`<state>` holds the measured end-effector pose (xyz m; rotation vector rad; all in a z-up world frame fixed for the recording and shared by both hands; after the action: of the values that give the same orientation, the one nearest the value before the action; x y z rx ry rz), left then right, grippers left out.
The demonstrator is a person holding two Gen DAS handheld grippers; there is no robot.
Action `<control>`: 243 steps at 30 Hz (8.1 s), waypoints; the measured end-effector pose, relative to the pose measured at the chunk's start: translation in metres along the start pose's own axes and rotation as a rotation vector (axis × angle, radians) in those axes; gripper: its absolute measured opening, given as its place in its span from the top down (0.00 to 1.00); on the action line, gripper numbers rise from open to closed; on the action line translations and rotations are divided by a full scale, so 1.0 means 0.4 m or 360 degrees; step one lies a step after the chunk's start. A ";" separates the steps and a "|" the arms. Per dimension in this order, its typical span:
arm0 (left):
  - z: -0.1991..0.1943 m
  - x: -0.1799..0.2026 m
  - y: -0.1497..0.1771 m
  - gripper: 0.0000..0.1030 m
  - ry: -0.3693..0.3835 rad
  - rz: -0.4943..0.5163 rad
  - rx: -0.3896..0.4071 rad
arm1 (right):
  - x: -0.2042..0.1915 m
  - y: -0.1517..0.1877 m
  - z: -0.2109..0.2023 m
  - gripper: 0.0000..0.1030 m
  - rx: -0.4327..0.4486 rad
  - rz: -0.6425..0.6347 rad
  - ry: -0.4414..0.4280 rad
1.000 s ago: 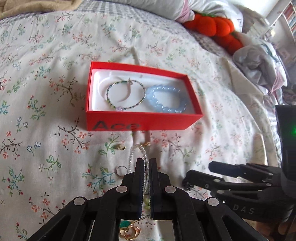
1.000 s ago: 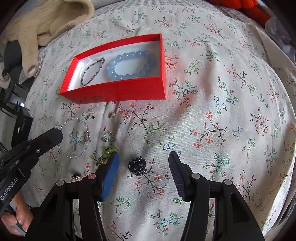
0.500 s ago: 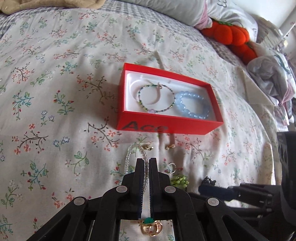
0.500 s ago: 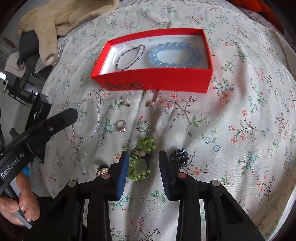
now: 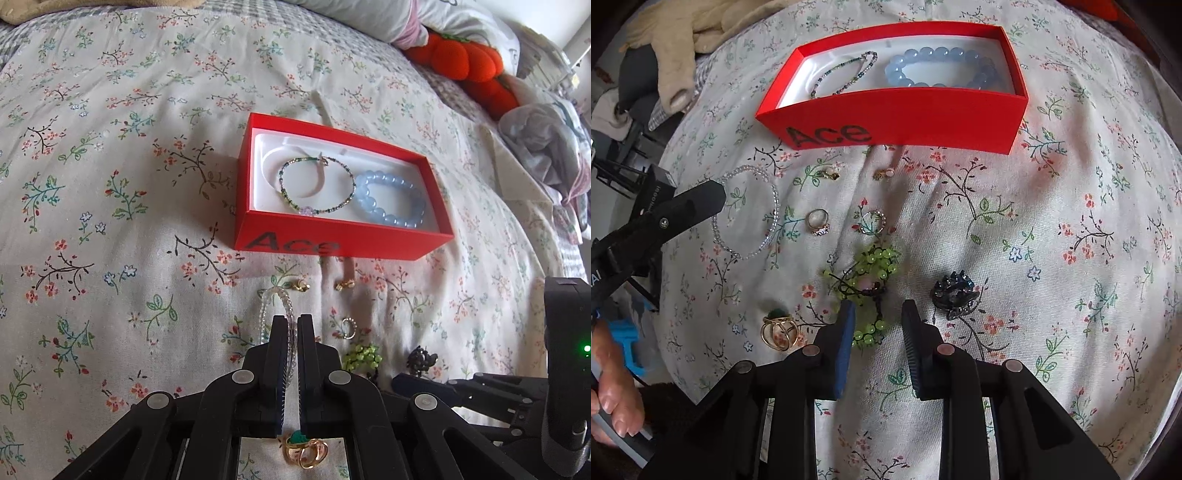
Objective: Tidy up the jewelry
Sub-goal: 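Grasp the green bead bracelet with the right tool while the left holds the bangle, then carry the bangle and green bracelet into the red box and release both, then grasp the gold ring with the green stone with the left tool, then grasp the black hair clip with the right tool while the left holds the ring, then lower the gold ring and black hair clip into the red box and open both tools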
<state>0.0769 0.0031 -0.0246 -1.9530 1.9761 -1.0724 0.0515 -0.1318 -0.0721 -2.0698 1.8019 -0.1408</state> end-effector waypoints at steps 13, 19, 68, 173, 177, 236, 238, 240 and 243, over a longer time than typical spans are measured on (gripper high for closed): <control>-0.001 0.005 0.001 1.00 0.0007 -0.0001 -0.0020 | -0.008 -0.010 0.029 0.97 0.0014 -0.0043 0.0042; 0.002 0.017 0.003 1.00 -0.0014 0.0055 -0.0029 | -0.020 -0.016 0.003 0.97 0.0040 -0.0027 -0.0050; -0.007 0.112 -0.162 1.00 0.0283 -0.0042 0.0250 | 0.076 -0.235 -0.304 0.97 0.0769 0.0200 -0.0112; 0.011 0.046 0.254 0.71 0.0079 0.0503 0.0068 | 0.181 0.131 -0.062 0.23 0.0407 -0.0245 0.0233; -0.004 0.054 0.248 0.71 0.0058 0.0535 0.0096 | 0.177 0.124 -0.060 0.23 0.0412 -0.0239 0.0223; 0.071 0.077 -0.120 0.71 0.0143 0.0245 0.0308 | 0.129 -0.197 -0.140 0.76 0.0733 0.0040 0.0059; 0.087 0.077 -0.126 0.71 0.0135 0.0253 0.0312 | 0.136 -0.207 -0.133 0.76 0.0732 0.0032 0.0040; 0.107 0.069 -0.131 0.71 0.0067 0.0250 0.0310 | 0.136 -0.214 -0.129 0.76 0.0739 0.0001 0.0031; 0.132 0.063 -0.134 0.71 0.0036 0.0236 0.0293 | 0.125 -0.221 -0.120 0.76 0.0736 -0.0044 0.0003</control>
<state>0.1472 -0.0336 -0.0228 -1.6808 1.9224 -1.1953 0.1266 -0.1828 -0.0055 -1.7620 1.5597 -0.5152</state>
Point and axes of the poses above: each gripper's, at about its wrist camera, not at the fingertips, and z roughly the way its jaws point, x to its right, y to its underside, the point moved 5 cm from there along z, roughly the way its jaws point, and after that the axes turned 8 degrees about x, right-handed, at the moved point
